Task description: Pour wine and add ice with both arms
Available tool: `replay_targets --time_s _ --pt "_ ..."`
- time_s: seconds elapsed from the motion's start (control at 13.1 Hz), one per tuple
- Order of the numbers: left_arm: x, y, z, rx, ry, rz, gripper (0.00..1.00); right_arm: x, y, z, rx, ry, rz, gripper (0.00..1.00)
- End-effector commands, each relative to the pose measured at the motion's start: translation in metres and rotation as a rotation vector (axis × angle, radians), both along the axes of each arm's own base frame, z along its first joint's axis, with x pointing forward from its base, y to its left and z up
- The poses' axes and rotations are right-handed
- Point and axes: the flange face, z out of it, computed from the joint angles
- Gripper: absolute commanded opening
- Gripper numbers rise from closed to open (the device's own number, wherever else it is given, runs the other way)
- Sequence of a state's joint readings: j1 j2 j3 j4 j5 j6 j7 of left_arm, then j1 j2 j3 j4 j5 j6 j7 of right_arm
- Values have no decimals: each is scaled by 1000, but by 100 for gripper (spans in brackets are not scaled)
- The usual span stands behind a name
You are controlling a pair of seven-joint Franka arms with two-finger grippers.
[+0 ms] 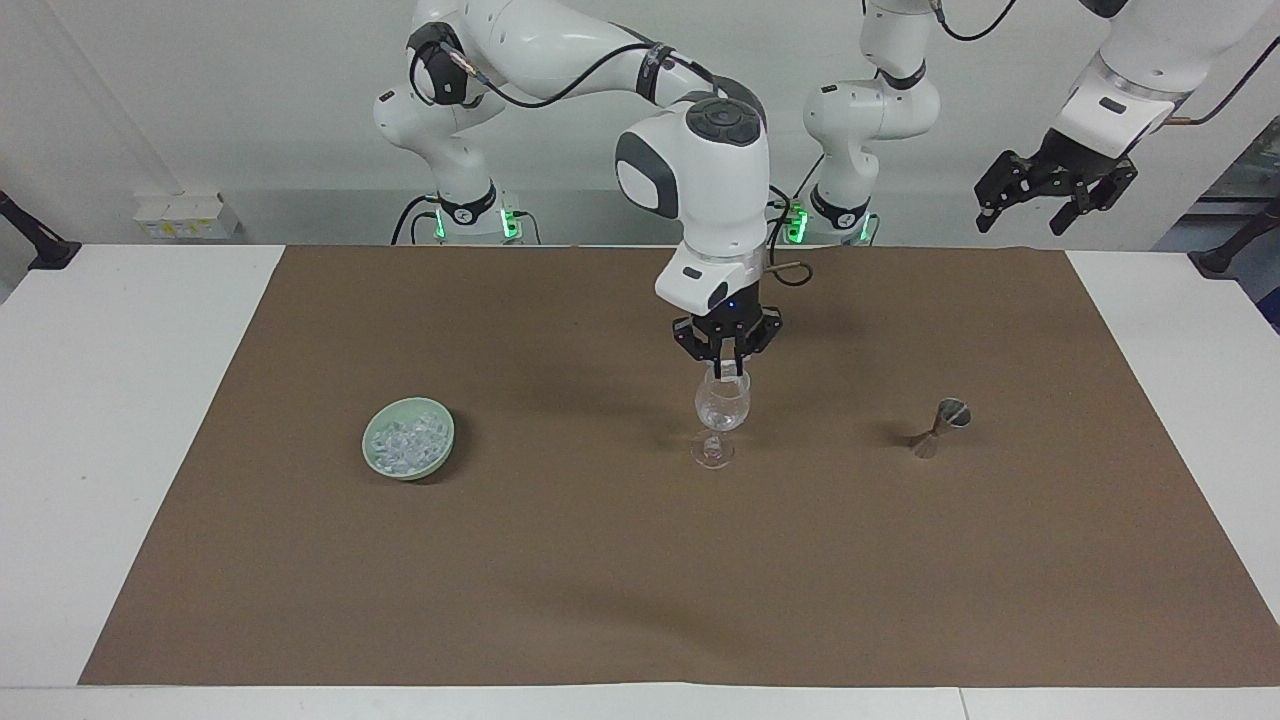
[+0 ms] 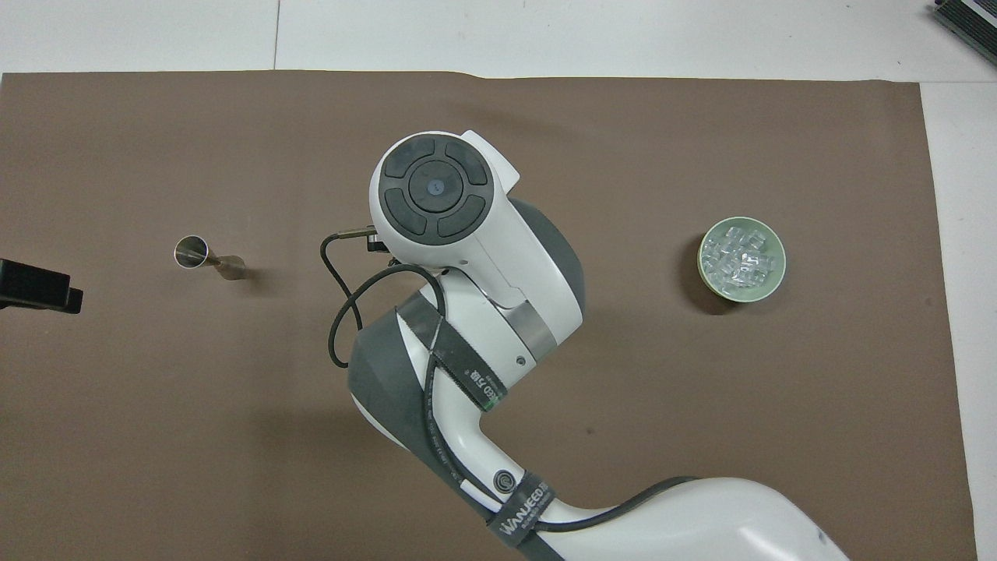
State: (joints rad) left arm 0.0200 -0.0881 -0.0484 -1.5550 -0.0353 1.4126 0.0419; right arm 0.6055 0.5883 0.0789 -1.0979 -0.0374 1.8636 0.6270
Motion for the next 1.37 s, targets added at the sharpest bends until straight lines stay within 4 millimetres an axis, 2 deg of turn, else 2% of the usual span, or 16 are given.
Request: replay_targets --time_s 0.0,0.46,0.69,0.84,1.22,1.3 --pt "-4 4 4 3 -3 -11 100 1 0 0 -11 -12 -9 21" --pt "-4 4 4 3 -4 -11 100 2 -1 0 -10 -11 -10 22" --pt "-4 4 4 3 -4 -11 100 1 0 0 -9 -12 -8 28" --pt "-4 4 4 3 -4 -11 100 2 -1 0 -9 -12 -10 37" --pt "-4 4 4 3 -3 -11 100 1 0 0 -9 -12 -8 45" --pt "-4 4 4 3 -3 -11 100 1 0 1 -10 -12 -8 52"
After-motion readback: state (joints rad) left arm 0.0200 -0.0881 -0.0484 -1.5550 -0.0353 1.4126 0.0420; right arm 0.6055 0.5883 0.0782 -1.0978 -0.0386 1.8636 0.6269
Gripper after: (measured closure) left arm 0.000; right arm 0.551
